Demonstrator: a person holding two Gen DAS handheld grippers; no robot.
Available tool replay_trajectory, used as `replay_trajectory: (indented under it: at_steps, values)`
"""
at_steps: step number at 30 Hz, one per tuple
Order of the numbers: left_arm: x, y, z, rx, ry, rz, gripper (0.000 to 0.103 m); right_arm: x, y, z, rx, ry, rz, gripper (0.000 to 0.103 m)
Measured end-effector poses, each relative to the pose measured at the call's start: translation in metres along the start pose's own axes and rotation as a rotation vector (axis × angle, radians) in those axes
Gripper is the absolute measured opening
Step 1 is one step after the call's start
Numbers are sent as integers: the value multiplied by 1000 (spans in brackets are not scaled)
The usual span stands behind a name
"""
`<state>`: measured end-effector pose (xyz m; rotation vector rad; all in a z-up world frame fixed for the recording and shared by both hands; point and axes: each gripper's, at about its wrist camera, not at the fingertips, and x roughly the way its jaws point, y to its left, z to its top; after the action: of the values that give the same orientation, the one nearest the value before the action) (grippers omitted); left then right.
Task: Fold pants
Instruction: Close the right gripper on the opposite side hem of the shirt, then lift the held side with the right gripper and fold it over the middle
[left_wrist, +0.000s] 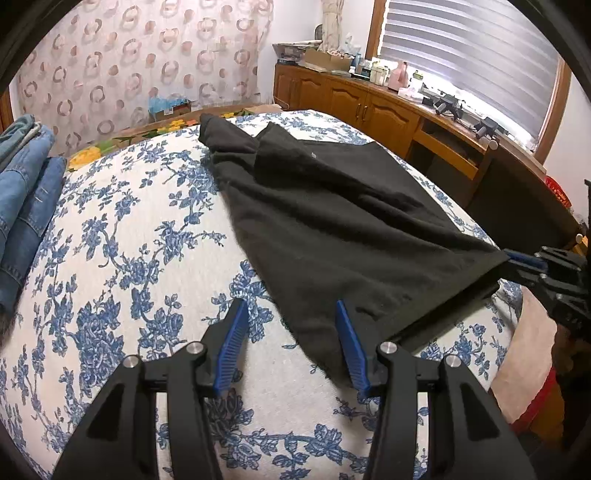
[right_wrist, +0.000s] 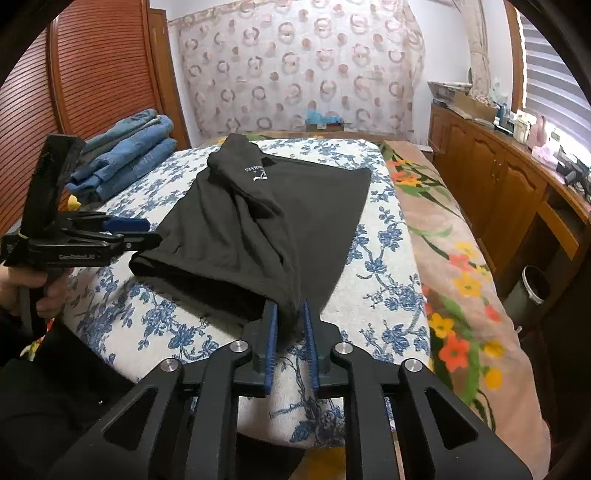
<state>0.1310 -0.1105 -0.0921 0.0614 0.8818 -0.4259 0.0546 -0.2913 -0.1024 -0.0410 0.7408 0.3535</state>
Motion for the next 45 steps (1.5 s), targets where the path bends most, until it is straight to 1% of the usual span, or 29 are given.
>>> replay_trajectory:
  at_steps: [3,8,12,17,23,31,36,45]
  values:
    - [2,2,-1,-4,6,1,48,-5,-2,-1,5,-1,-5,16]
    - [1,2,-2,-4,2,4,48,-17,-9,3,17,-27,-12,18]
    - [-6,8,2,-17,-24,9,48,-17,-10,21,21,-64,-19,22]
    - [-18,19,13,-30,-61,31,48,1,-5,52,10,-100,11,24]
    - [-27,29,25,-37,-92,45,48,39,12,91,-9,-103,60,28]
    - [-34,33,33,-38,-118,53,48,81,44,132,-69,-69,102,29]
    - [-39,39,33,-49,-133,61,48,103,62,142,-99,-31,129,33]
    - [-45,54,30,-84,-146,73,48,132,83,150,-158,20,131,33]
